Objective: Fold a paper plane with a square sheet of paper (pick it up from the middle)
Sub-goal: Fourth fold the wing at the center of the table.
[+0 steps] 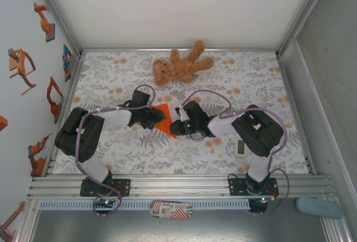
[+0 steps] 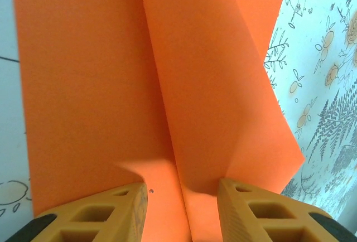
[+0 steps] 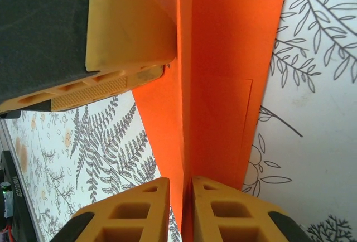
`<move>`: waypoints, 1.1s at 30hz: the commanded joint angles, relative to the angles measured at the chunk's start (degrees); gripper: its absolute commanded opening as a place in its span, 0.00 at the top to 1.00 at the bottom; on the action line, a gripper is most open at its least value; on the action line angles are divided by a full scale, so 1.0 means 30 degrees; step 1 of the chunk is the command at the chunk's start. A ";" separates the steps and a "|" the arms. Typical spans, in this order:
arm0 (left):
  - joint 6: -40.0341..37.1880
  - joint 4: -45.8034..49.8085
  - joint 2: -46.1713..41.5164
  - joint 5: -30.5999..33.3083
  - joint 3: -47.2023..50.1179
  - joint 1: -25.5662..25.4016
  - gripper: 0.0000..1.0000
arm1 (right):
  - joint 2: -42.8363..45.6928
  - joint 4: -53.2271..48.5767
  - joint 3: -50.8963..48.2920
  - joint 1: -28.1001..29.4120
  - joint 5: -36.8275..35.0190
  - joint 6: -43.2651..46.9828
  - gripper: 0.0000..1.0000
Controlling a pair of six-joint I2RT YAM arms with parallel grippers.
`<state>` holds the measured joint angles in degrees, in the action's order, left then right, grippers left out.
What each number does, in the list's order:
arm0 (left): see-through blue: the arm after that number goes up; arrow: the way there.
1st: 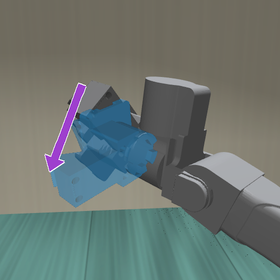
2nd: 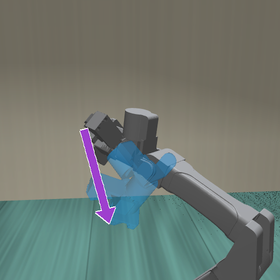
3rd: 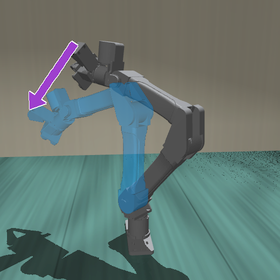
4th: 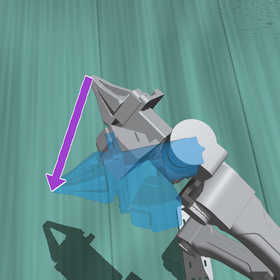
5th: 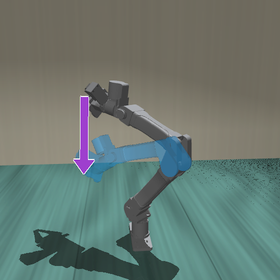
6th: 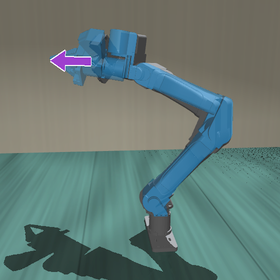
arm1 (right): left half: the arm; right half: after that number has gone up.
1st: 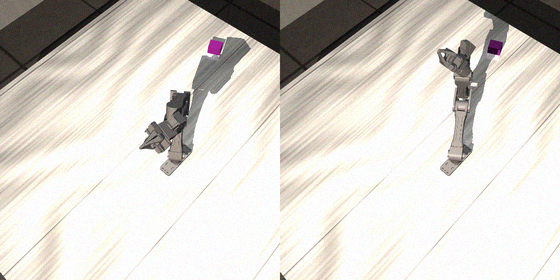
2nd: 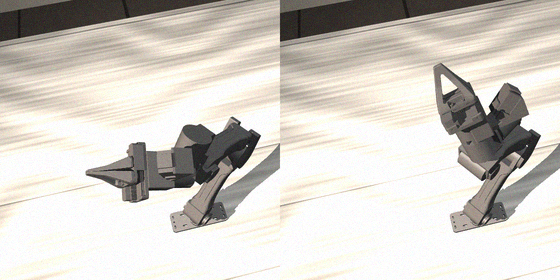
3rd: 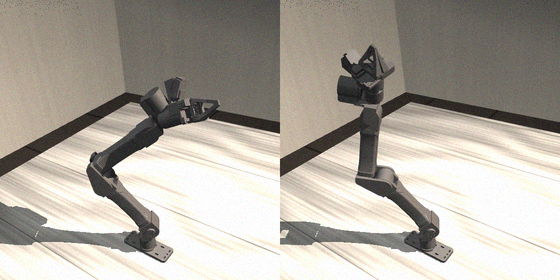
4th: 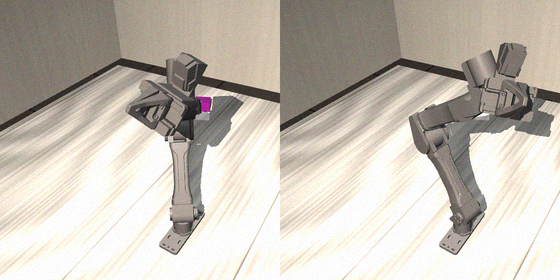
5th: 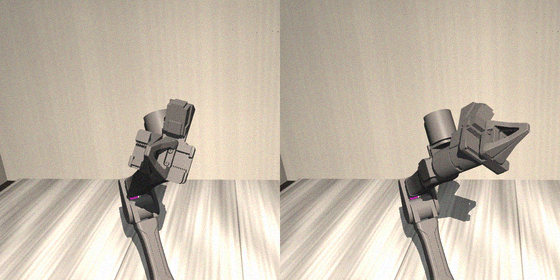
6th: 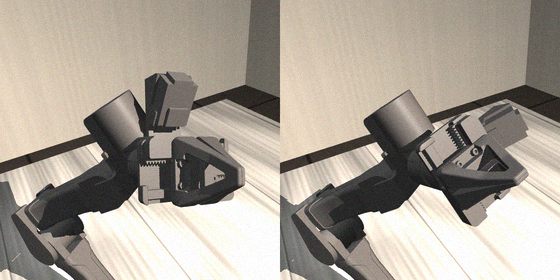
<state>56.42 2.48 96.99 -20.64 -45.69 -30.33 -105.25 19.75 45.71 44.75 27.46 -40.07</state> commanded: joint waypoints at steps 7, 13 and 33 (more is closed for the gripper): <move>-0.0563 0.3026 0.1507 0.1250 0.0180 -0.0067 0.57 | 0.0372 -0.0606 -0.0413 -0.0195 -0.0104 -0.0028 0.83; -0.0579 0.3179 0.1651 0.1178 0.0143 -0.0097 0.57 | 0.0107 -0.0606 -0.0443 -0.0232 -0.0018 -0.0118 0.88; -0.1111 0.3115 -0.2087 0.0364 -0.2519 0.0009 0.49 | -0.0716 0.0771 -0.1058 -0.0910 0.1296 -0.1727 1.00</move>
<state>54.63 10.57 95.11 -19.92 -50.46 -30.37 -105.91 22.11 43.62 42.65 30.65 -43.75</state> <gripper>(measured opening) 0.505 0.049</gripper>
